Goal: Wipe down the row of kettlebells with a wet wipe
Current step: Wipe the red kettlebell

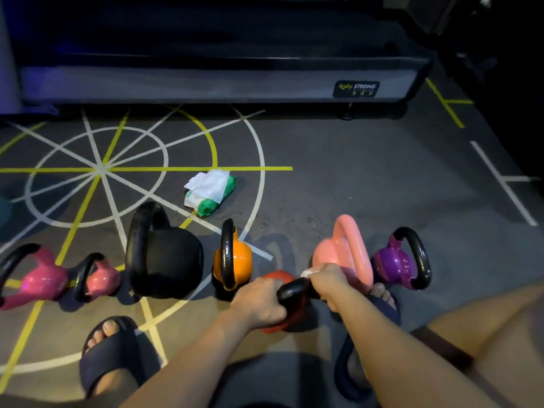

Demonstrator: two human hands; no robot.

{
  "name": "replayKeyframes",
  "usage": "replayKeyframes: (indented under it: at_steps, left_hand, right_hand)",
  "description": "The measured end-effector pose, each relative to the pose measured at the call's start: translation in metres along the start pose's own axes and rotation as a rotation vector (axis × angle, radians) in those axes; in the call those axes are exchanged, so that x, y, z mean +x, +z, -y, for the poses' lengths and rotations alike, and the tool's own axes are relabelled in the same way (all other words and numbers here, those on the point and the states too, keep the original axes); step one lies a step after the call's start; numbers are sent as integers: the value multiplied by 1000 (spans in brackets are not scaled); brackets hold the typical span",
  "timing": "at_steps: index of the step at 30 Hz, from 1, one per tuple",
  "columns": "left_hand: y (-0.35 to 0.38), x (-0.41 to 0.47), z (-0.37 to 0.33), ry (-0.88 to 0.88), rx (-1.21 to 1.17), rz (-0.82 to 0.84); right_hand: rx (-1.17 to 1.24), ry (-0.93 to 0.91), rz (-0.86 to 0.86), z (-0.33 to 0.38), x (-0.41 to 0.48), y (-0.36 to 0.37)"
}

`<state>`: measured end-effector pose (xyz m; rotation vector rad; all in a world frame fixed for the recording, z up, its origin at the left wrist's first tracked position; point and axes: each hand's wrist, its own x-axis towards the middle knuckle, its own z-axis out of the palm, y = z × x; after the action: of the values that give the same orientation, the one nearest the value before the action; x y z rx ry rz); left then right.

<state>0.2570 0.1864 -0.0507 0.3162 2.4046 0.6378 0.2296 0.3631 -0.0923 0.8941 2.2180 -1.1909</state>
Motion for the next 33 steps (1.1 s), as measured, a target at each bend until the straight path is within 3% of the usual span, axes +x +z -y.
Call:
replayKeyframes:
  at_steps: [4, 8, 12, 17, 21, 24, 29, 33]
  left_hand:
    - [-6, -20, 30, -64, 59, 45]
    - [-13, -20, 49, -94, -54, -43]
    - [-13, -11, 51, -85, -196, -112]
    - [-5, -10, 48, -16, -105, -150]
    - [-7, -11, 39, -13, -80, -140]
    - [-11, -8, 34, -3, -86, -135]
    - [-13, -5, 30, -15, -107, -95]
    - [-13, 5, 24, -36, -89, -104]
  right_hand:
    - [13, 47, 100, -14, -5, 16]
    - [219, 58, 149, -34, -3, 23]
    - [490, 5, 13, -45, -10, 47]
    - [738, -60, -173, -53, -36, 74]
    - [808, -142, -149, -51, -41, 66]
    - [711, -267, -191, -48, -35, 58]
    - [601, -150, -137, -59, -22, 63]
    - [886, -95, -170, -37, -18, 63]
